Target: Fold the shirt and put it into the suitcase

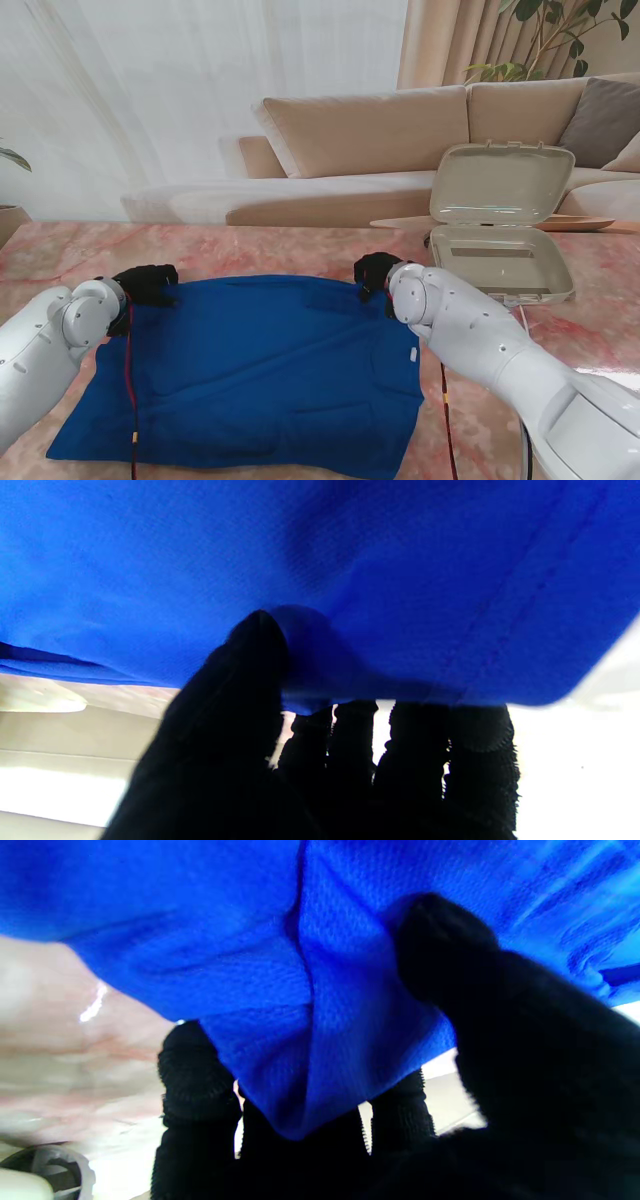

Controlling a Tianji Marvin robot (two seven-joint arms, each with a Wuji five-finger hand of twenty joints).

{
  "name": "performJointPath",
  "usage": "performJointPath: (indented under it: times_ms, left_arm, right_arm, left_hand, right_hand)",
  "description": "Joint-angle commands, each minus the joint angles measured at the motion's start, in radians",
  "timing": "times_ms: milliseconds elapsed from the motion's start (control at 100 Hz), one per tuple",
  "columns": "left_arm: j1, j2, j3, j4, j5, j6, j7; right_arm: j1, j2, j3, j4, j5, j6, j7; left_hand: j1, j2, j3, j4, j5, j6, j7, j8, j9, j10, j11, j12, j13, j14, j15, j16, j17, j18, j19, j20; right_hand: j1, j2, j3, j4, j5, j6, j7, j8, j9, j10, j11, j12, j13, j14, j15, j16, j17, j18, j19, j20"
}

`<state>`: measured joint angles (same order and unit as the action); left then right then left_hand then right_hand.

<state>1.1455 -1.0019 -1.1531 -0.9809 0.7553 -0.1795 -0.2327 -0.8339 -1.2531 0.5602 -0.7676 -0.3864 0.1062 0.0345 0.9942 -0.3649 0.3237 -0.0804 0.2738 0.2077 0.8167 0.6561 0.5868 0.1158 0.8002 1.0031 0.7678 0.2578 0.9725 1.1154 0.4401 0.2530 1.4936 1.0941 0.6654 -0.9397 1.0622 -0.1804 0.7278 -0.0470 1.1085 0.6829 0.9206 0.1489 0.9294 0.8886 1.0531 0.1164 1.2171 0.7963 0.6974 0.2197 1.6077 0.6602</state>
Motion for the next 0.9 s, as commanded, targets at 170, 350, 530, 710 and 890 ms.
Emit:
performJointPath:
  times_ms: [170, 350, 530, 710, 890]
  left_arm:
    - [0.027, -0.012, 0.015, 0.034, -0.023, 0.018, -0.031]
    - [0.025, -0.022, 0.009, 0.036, -0.061, 0.044, -0.02]
    - [0.02, -0.04, -0.006, 0.028, -0.117, 0.097, -0.003]
    - [-0.011, -0.06, -0.004, 0.041, -0.175, 0.148, 0.028]
    - [-0.071, -0.075, 0.024, 0.082, -0.214, 0.176, 0.044]
  right_arm:
    - [-0.018, 0.0, 0.026, -0.011, 0.006, 0.019, 0.002]
    - [-0.029, 0.005, 0.053, -0.036, 0.018, 0.018, 0.006]
    - [-0.028, 0.004, 0.072, -0.046, 0.049, 0.015, 0.023]
    - [-0.006, -0.012, 0.077, -0.023, 0.073, 0.008, 0.012]
    - [0.032, -0.038, 0.082, 0.022, 0.106, 0.003, -0.003]
  left_hand:
    - [0.162, -0.069, 0.005, -0.035, 0.059, -0.075, 0.196, 0.089, 0.223, -0.025, -0.022, 0.059, 0.138, -0.028, 0.144, 0.031, 0.124, -0.022, 0.167, 0.013]
    - [0.18, -0.071, 0.074, -0.047, 0.078, -0.124, 0.331, 0.145, 0.237, -0.02, 0.007, 0.078, 0.142, -0.02, 0.179, 0.045, 0.127, -0.014, 0.181, 0.015]
    - [0.169, -0.089, 0.154, -0.058, 0.089, -0.127, 0.343, 0.16, 0.245, -0.033, 0.013, 0.087, 0.143, -0.009, 0.197, 0.057, 0.124, -0.008, 0.185, 0.038]
    - [0.185, -0.083, 0.174, -0.055, 0.086, -0.114, 0.347, 0.166, 0.243, -0.018, 0.022, 0.092, 0.15, -0.003, 0.215, 0.065, 0.134, -0.011, 0.199, 0.047]
    - [0.187, -0.084, 0.194, -0.046, 0.085, -0.101, 0.348, 0.174, 0.24, -0.007, 0.033, 0.101, 0.161, 0.0, 0.232, 0.072, 0.147, -0.01, 0.213, 0.057]
  right_hand:
    - [0.033, 0.071, 0.007, -0.013, 0.021, -0.045, 0.123, -0.034, 0.084, -0.018, 0.086, 0.061, 0.135, -0.063, 0.115, 0.025, 0.129, -0.033, 0.102, 0.052]
    - [0.04, 0.086, 0.027, 0.018, 0.033, -0.057, 0.175, -0.016, 0.126, -0.032, 0.125, 0.071, 0.186, -0.085, 0.158, 0.029, 0.147, -0.042, 0.179, 0.012]
    - [0.044, 0.08, 0.068, 0.052, 0.049, -0.07, 0.217, 0.022, 0.157, -0.032, 0.152, 0.086, 0.224, -0.097, 0.193, 0.036, 0.182, -0.047, 0.222, -0.002]
    - [0.049, 0.075, 0.093, 0.056, 0.049, -0.066, 0.232, 0.028, 0.17, -0.008, 0.161, 0.098, 0.251, -0.112, 0.22, 0.039, 0.294, -0.074, 0.237, -0.038]
    - [0.067, 0.055, 0.14, 0.078, 0.044, -0.037, 0.277, 0.011, 0.182, 0.06, 0.192, 0.119, 0.263, -0.136, 0.286, 0.07, 0.355, -0.026, 0.182, -0.04]
